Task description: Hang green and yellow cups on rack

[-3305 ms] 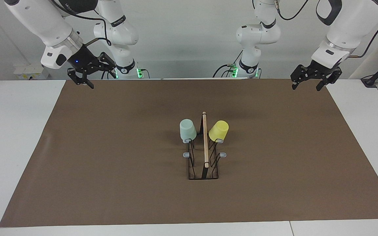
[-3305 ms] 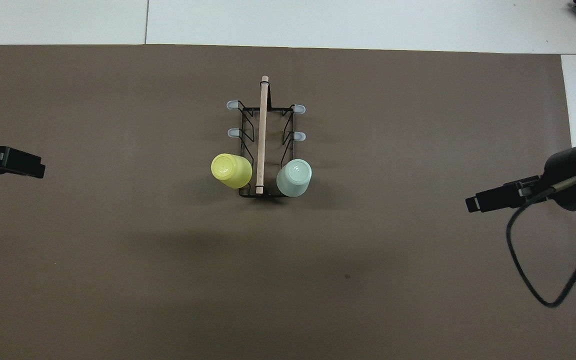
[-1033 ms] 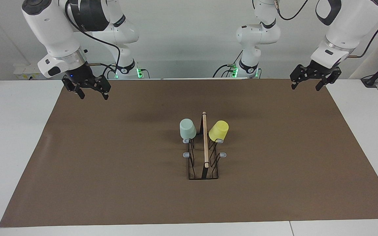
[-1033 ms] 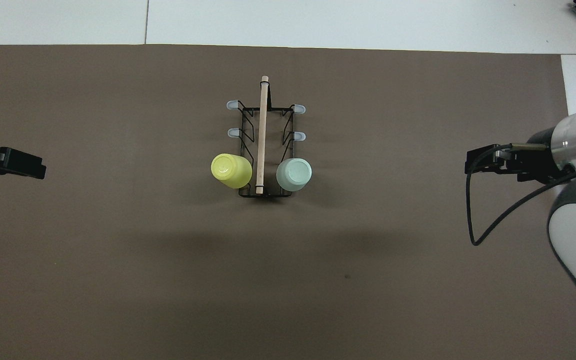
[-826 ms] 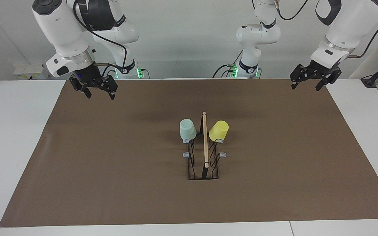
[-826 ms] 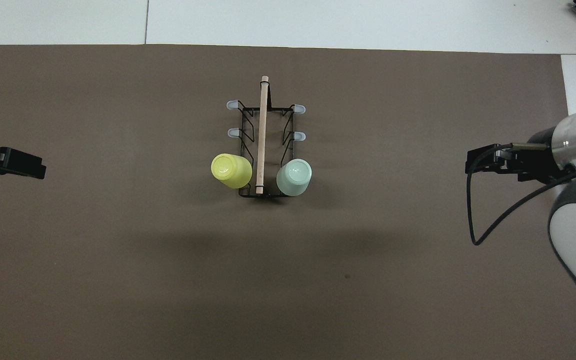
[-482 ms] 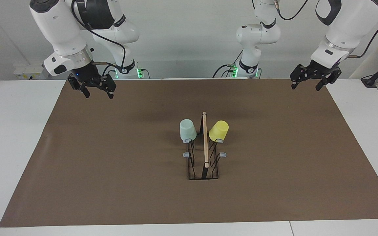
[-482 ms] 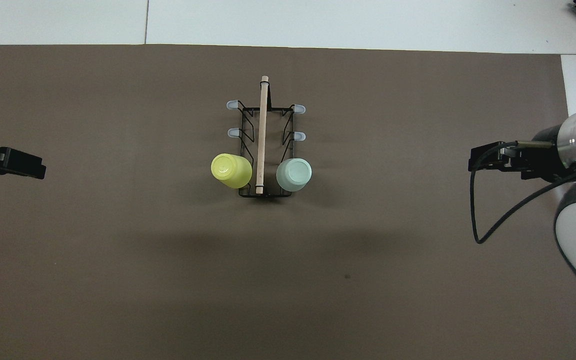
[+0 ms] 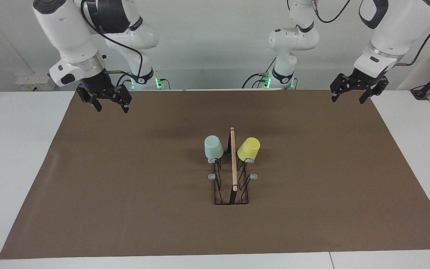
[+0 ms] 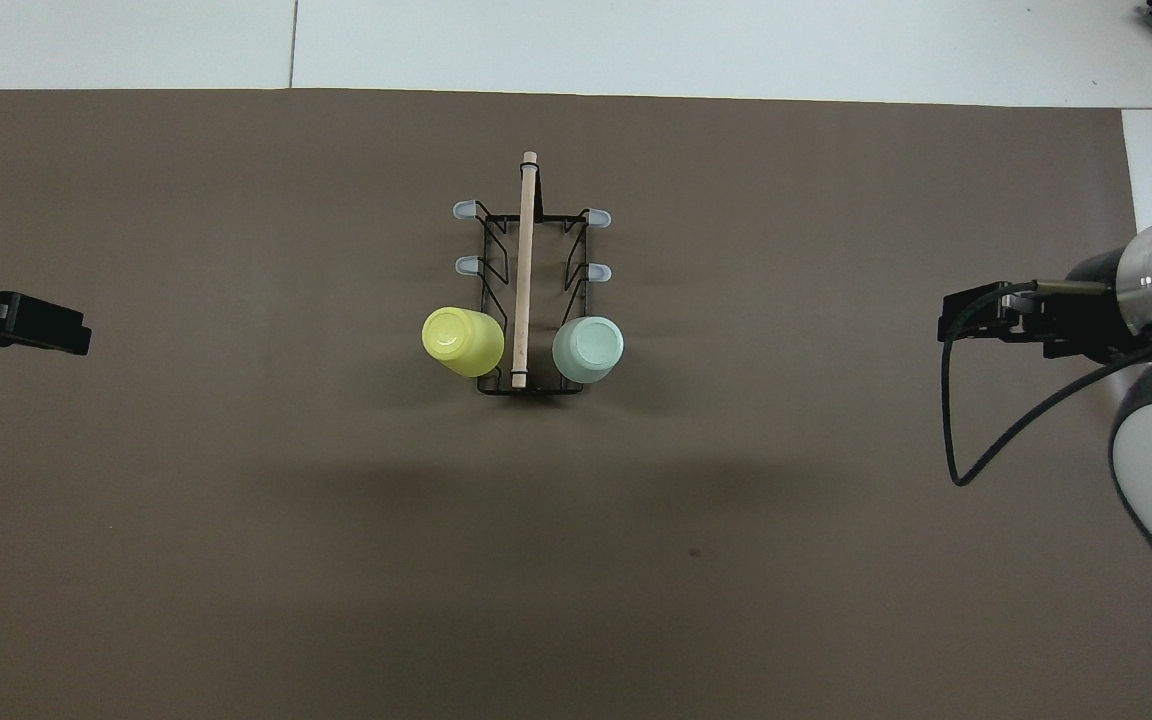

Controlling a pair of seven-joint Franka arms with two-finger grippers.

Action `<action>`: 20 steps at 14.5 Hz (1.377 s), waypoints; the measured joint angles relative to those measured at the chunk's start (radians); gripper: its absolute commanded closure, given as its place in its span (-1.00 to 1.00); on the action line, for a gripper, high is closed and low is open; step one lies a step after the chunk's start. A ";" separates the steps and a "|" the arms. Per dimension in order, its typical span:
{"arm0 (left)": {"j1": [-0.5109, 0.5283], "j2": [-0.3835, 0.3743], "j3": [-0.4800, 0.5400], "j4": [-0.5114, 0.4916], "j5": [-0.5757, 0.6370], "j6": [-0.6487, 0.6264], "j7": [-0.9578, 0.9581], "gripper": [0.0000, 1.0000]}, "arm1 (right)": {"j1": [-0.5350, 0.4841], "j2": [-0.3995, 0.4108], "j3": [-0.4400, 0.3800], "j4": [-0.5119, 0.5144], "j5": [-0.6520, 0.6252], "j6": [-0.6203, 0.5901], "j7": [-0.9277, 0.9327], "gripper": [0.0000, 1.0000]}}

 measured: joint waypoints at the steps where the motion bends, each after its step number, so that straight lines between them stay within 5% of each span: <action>1: 0.001 0.000 0.001 0.000 0.000 0.000 0.000 -1.00 | -0.001 0.001 0.000 0.000 0.000 0.000 0.000 -1.00; 13: 0.002 0.000 0.001 0.000 0.000 0.002 0.000 -1.00 | -0.017 0.005 -0.002 0.012 0.000 -0.004 0.000 -1.00; 20: 0.004 0.000 0.008 0.000 0.000 0.003 0.000 -1.00 | -0.063 0.044 -0.003 0.161 0.000 -0.156 -0.019 -1.00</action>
